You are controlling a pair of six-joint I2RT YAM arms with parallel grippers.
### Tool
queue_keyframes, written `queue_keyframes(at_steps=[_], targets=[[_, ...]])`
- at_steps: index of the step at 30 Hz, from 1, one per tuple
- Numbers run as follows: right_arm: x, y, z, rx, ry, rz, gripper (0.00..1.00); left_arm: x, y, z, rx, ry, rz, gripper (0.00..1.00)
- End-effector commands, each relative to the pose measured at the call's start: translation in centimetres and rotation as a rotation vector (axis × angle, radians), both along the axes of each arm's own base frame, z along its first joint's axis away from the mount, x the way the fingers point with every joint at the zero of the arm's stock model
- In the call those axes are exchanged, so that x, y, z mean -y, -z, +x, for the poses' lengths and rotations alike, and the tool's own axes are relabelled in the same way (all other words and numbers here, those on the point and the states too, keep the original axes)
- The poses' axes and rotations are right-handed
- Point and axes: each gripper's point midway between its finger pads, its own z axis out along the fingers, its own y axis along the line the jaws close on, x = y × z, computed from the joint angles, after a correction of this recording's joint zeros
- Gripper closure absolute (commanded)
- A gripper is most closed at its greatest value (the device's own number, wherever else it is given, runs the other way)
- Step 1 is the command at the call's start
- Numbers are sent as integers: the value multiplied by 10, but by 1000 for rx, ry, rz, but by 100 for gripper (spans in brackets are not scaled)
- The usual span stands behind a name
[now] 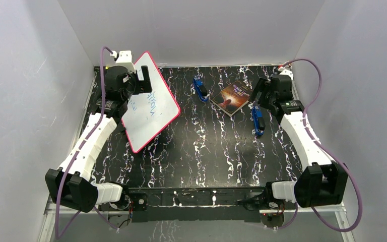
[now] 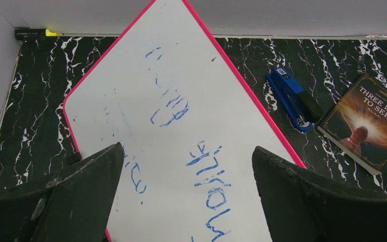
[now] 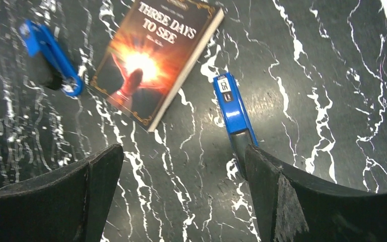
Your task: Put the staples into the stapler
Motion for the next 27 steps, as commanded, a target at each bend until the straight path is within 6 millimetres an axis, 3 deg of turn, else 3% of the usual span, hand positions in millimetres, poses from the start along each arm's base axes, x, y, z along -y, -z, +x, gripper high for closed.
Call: queue_keyframes(at_steps=[1, 5, 10, 16, 27], targets=[[6, 7, 4, -73, 5, -41, 3, 3, -3, 0, 3, 38, 13, 2], [-1, 30, 8, -163, -42, -45, 11, 9, 5, 1, -23, 75, 8, 2], [21, 52, -2, -219, 47, -135, 15, 9, 9, 1, -31, 74, 10, 2], [36, 93, -27, -411, 48, -239, 14, 10, 10, 5, -38, 78, 19, 3], [22, 133, -30, -487, -16, -187, 28, 12, 10, -1, -47, 103, 26, 4]])
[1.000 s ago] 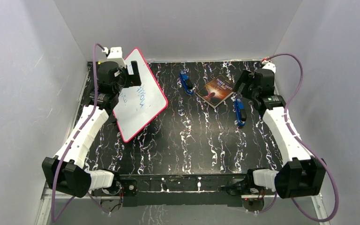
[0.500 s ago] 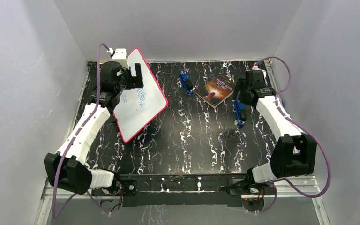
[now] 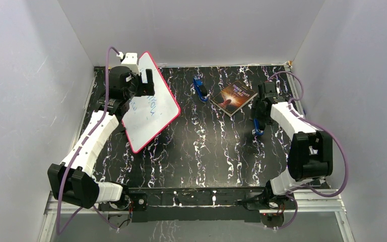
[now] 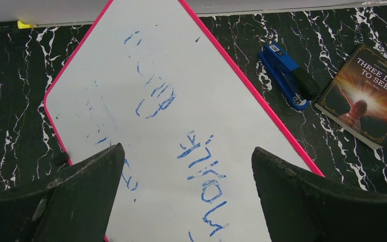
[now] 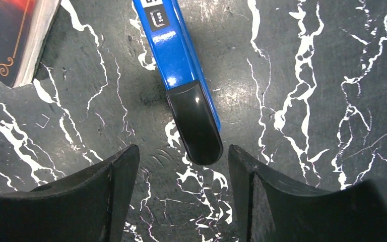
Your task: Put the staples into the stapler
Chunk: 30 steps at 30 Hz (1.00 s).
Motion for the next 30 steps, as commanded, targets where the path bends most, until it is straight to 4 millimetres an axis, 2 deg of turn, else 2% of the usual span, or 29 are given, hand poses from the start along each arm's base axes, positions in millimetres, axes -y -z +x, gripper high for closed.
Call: queue_keyframes(at_steps=[1, 9, 16, 22, 27, 30], targets=[[-2, 11, 4, -10, -9, 10, 29, -2, -11, -3, 15, 15, 7, 4], [0, 30, 3, -36, 6, 2, 35, 0, -8, -7, -9, 13, -16, 4], [2, 45, 2, -50, 18, -4, 45, -4, 10, -25, -99, -48, -75, 4], [-1, 43, 6, -15, 18, 13, 62, -26, 26, -45, -172, -204, -101, 2], [-10, 29, 11, 61, -10, 64, 92, -46, 42, -68, -249, -337, -122, 2], [-11, 14, 15, 126, -14, 72, 99, -68, 62, -85, -316, -445, -110, 2]])
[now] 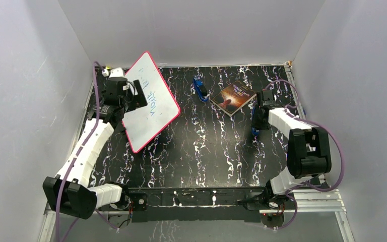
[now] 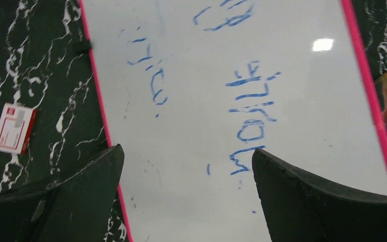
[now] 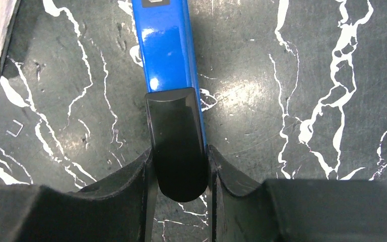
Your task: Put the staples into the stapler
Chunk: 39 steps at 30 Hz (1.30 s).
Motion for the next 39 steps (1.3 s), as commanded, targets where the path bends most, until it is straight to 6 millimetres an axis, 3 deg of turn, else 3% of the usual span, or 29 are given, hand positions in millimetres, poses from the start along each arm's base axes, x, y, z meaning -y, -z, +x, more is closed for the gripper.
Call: queue_keyframes(at_steps=[1, 4, 7, 12, 15, 21, 27, 30, 35, 39], targets=[[-5, -36, 18, 165, -3, 47, 100, -51, 30, -38, -137, -230, 21, 2], [-9, -45, 18, 207, -15, 67, 100, -111, 53, -57, -222, -417, 9, 2], [-14, -55, 20, 265, -30, 99, 100, -138, 82, -75, -314, -525, -106, 2], [-17, -69, 22, 326, -29, 123, 100, -105, 131, -99, -433, -522, -316, 10], [-19, -77, 22, 344, -31, 141, 100, -100, 155, -122, -485, -581, -336, 10], [-27, -88, 21, 371, -45, 183, 100, -104, 159, -121, -483, -620, -325, 10], [-33, -94, 23, 380, -60, 212, 100, -94, 193, -124, -550, -619, -367, 10], [-35, -95, 22, 383, -64, 227, 100, -80, 200, -111, -538, -579, -400, 13], [-37, -93, 17, 409, -69, 241, 100, -32, 189, -66, -468, -448, -355, 13], [-38, -110, 14, 471, -69, 260, 100, 0, 198, -31, -465, -387, -362, 12]])
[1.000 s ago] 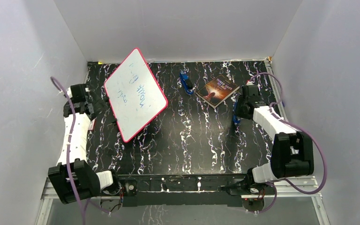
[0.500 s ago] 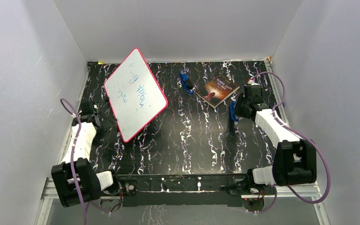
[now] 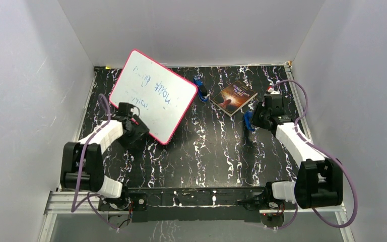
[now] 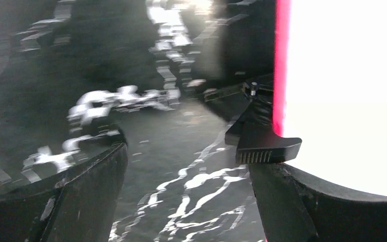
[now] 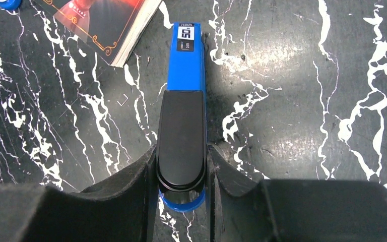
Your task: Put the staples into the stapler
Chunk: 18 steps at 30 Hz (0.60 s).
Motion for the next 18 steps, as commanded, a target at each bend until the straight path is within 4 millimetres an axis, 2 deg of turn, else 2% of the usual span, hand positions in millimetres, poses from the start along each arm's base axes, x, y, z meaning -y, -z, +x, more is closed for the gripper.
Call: queue_keyframes(at_steps=[1, 7, 11, 16, 18], targets=[[-5, -53, 18, 210, 6, 56, 100, 35, -4, 62, 119, 17, -41, 12], [2, -74, 12, 296, 12, 26, 100, 60, 10, 122, 163, 98, -42, 12], [4, -84, 8, 327, 2, 15, 100, 72, 20, 155, 178, 129, -55, 11], [1, -94, 4, 364, -26, 20, 100, 93, 22, 187, 220, 144, -90, 10], [-2, -98, 3, 387, -50, 24, 100, 105, 14, 205, 258, 169, -110, 9]])
